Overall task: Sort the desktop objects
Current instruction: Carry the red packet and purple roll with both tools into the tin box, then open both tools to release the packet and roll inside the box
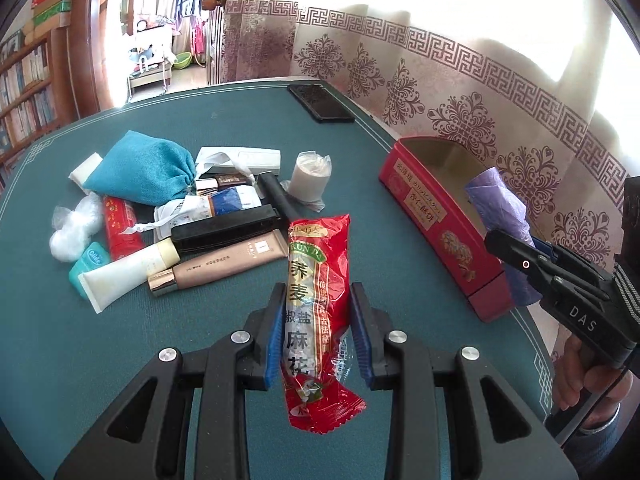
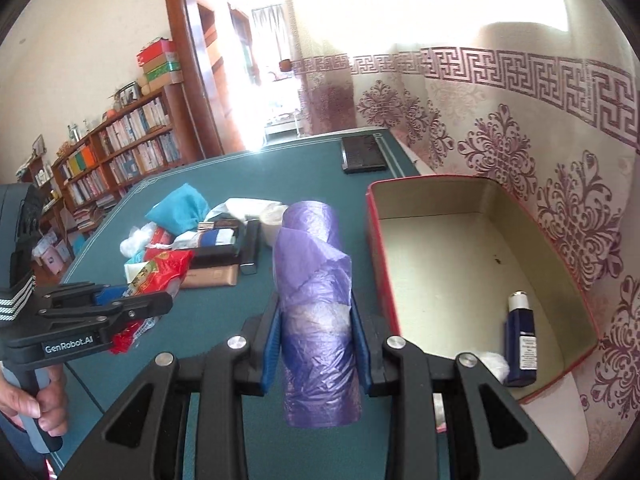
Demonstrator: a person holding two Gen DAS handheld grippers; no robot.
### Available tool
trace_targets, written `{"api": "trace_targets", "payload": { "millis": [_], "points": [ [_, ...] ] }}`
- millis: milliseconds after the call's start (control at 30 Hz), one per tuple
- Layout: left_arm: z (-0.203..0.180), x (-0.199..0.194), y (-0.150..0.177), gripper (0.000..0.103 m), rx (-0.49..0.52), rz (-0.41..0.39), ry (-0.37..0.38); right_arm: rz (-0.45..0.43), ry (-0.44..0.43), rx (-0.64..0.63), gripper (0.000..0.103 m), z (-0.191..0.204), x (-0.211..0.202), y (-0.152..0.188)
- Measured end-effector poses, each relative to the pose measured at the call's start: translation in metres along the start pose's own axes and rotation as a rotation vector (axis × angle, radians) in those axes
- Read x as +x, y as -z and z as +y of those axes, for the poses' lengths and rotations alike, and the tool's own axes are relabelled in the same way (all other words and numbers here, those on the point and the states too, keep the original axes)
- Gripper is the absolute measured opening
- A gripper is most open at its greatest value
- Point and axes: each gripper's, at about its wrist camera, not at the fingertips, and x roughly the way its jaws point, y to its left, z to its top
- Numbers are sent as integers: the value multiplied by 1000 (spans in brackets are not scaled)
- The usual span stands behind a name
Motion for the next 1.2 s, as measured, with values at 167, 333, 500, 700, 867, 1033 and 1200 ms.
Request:
{"api": "trace_targets", "payload": {
  "millis": [167,333,500,700,867,1033,1200],
  "points": [
    [-29,4,-10,33,33,-6,45,-3,134,131,35,-52,-2,0],
    [-57,10,-20,33,66,-9,75,-13,194,186,35,-86,-5,1],
    [-85,16,-29,33,109,-13,104,-14,223,207,35,-104,0,1],
    [-115,29,-43,33,143,-12,150,-5,236,209,35,-111,3,5],
    [-136,42,-54,33,157,-9,194,3,255,220,35,-117,3,7],
    [-151,58,-60,33,152,12,223,0,269,232,35,-123,-1,10],
    [-163,68,-63,33,158,25,247,-4,270,246,36,-126,-4,11]
  ]
}}
